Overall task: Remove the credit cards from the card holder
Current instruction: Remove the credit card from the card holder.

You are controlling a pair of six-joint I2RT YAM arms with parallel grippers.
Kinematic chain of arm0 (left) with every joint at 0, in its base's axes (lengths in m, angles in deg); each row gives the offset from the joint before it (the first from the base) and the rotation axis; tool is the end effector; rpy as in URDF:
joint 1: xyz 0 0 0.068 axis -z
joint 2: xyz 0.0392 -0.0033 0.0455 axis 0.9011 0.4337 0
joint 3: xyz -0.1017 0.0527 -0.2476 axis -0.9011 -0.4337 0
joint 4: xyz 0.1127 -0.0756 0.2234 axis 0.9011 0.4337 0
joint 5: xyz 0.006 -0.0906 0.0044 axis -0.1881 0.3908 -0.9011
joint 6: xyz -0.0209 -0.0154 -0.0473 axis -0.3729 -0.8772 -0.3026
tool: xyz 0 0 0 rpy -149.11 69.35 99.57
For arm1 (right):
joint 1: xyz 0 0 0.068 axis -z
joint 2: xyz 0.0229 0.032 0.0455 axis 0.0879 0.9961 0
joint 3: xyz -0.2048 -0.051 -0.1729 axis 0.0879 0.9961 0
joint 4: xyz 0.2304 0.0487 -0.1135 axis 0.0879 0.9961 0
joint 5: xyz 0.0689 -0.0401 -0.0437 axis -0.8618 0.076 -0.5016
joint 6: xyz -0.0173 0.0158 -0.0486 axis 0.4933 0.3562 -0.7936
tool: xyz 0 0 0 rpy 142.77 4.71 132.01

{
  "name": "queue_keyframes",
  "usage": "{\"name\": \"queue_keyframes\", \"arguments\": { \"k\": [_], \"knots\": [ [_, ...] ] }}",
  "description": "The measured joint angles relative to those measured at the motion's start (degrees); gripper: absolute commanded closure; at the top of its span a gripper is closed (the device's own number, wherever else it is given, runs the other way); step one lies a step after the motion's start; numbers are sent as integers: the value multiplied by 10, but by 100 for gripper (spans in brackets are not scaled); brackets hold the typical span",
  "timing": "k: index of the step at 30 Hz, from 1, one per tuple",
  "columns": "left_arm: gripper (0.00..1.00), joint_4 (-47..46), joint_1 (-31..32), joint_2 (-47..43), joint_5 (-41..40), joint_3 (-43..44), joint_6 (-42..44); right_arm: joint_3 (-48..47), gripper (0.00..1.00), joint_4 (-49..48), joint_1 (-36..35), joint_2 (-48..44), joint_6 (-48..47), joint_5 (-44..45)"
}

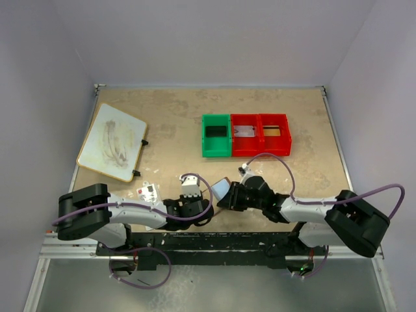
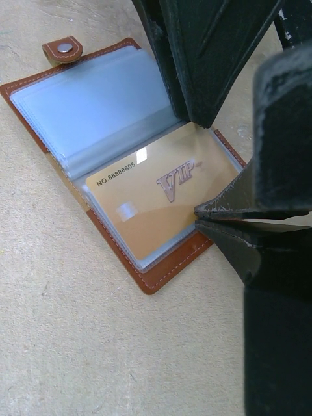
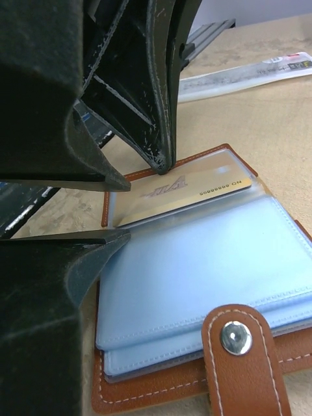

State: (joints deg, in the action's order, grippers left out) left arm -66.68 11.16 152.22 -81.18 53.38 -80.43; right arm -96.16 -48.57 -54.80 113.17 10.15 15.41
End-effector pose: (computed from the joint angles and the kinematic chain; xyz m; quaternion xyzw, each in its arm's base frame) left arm 0.0810 -0.2302 0.1381 -0.0594 0.9173 -0.1722 0.3539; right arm 0.1370 0.1696 0.1387 0.0249 0.8569 0.4484 0.2530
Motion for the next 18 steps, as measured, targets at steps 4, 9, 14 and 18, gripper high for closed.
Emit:
{"name": "queue_keyframes", "arguments": {
  "k": [4, 9, 14, 18],
  "knots": [
    [100, 0, 0, 1, 0, 1, 2, -4, 74, -8, 0, 24, -4, -7],
    [100, 6, 0, 4, 0, 7, 6, -15, 90, -37, 5, 62, -17, -12],
    [100, 9, 0, 4, -1, 9, 10, -15, 100, -40, 8, 64, -24, -15],
    [100, 10, 0, 4, -2, 9, 10, -15, 100, -28, 8, 52, -24, -15]
  ]
}}
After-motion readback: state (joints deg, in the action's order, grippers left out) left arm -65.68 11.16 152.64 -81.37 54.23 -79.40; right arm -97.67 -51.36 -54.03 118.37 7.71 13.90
